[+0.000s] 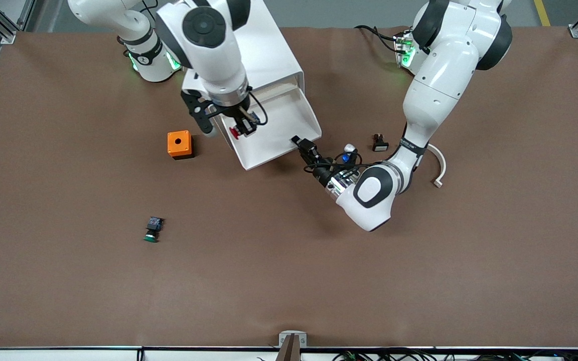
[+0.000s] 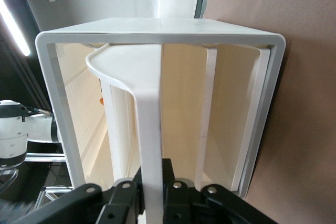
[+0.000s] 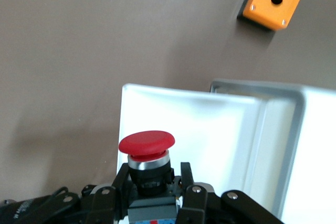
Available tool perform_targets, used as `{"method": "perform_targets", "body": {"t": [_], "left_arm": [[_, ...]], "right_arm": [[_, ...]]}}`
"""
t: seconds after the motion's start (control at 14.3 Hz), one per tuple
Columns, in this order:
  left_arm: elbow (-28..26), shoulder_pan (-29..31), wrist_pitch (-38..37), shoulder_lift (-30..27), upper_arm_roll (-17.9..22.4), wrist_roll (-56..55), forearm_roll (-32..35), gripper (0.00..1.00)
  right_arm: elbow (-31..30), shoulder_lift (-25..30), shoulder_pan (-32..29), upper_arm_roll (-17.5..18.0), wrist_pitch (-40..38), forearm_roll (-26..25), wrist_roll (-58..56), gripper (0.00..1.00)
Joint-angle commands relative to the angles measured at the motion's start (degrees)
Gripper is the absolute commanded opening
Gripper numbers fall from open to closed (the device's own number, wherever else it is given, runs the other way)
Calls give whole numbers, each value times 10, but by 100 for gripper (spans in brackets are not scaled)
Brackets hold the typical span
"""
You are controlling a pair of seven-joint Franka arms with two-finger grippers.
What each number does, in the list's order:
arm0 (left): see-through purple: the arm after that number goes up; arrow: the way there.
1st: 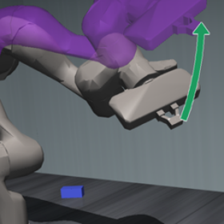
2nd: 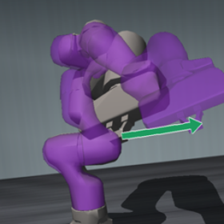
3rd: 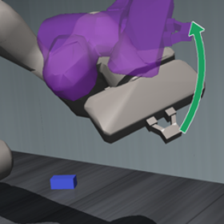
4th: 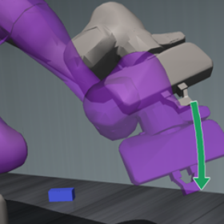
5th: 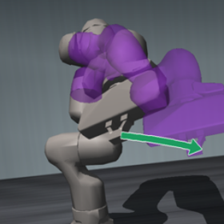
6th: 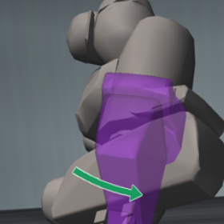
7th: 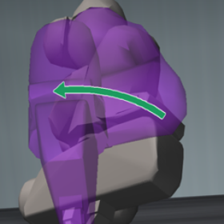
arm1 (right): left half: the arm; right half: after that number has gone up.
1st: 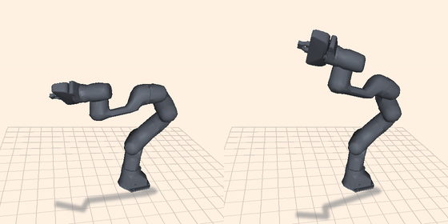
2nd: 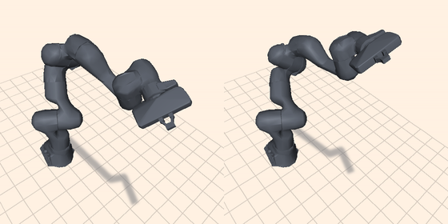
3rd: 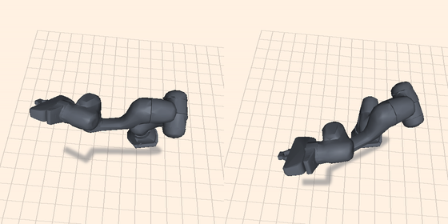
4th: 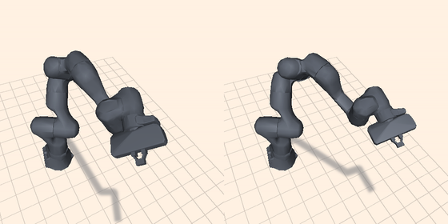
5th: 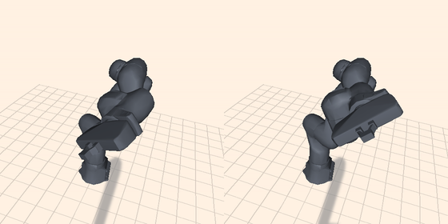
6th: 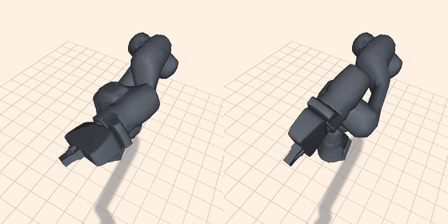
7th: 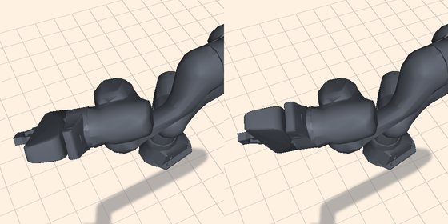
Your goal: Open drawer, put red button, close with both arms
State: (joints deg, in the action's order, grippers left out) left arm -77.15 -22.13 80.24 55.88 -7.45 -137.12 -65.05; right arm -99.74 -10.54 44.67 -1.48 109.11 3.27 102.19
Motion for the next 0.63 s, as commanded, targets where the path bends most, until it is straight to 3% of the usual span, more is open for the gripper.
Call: {"method": "perform_targets", "body": {"t": [0.0, 0.07, 0.35, 0.49, 0.56], "left_arm": [[14, 5, -2, 6, 0, -11, -12, 17], [13, 5, -2, 5, -1, -6, -12, 25], [21, 16, -3, -2, -1, 106, -9, 75], [23, 27, -5, -4, -1, 184, -3, 93], [33, 31, -6, -5, -1, 214, 12, 96]], "right_arm": [[2, -20, 41, -8, 29, -12, 70, 0], [2, -29, 51, -8, 40, -18, 91, 0], [2, -70, 86, -8, 82, -34, 147, 0], [2, -88, 96, -8, 103, -34, 166, 0], [2, -94, 103, -8, 114, -34, 178, 0]]}}
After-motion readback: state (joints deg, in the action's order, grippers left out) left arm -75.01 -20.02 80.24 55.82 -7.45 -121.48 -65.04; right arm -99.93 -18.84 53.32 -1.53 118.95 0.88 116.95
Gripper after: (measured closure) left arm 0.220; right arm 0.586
